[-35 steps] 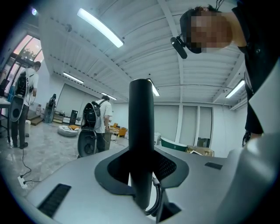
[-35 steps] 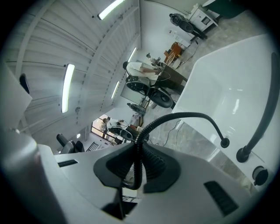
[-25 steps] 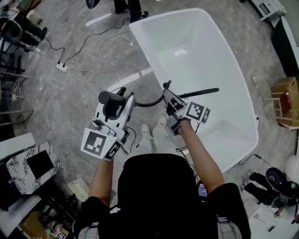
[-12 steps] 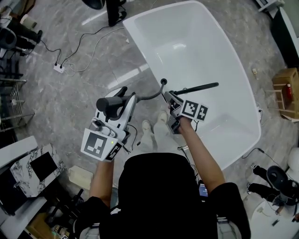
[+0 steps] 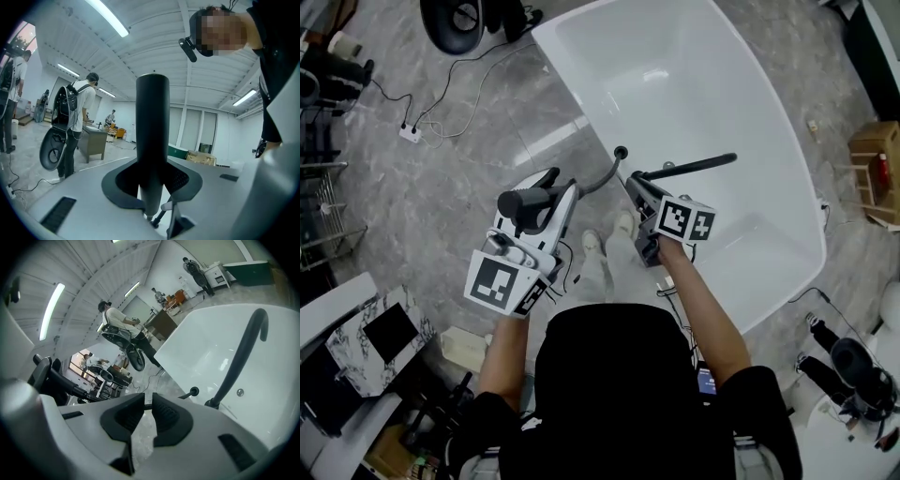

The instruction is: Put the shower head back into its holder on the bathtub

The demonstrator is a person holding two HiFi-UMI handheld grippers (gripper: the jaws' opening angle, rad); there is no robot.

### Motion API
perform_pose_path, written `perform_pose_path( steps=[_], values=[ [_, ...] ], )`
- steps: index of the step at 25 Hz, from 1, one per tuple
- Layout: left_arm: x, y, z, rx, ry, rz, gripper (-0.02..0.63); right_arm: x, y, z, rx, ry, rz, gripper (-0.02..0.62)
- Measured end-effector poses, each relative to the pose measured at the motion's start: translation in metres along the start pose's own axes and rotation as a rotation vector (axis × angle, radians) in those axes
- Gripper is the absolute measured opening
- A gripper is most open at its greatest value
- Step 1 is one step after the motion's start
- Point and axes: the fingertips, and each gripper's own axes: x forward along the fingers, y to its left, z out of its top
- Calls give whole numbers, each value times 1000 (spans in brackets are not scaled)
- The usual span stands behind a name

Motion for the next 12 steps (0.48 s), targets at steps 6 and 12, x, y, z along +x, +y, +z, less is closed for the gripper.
perform_pose_path(
  steps=[6, 12],
  values=[
    [24, -12, -26, -7, 60, -23, 120, -10, -17, 5, -62, 0, -54, 40],
    [45, -8, -52, -21, 105, -35, 121, -10, -27, 12, -174, 14, -82, 25]
  ],
)
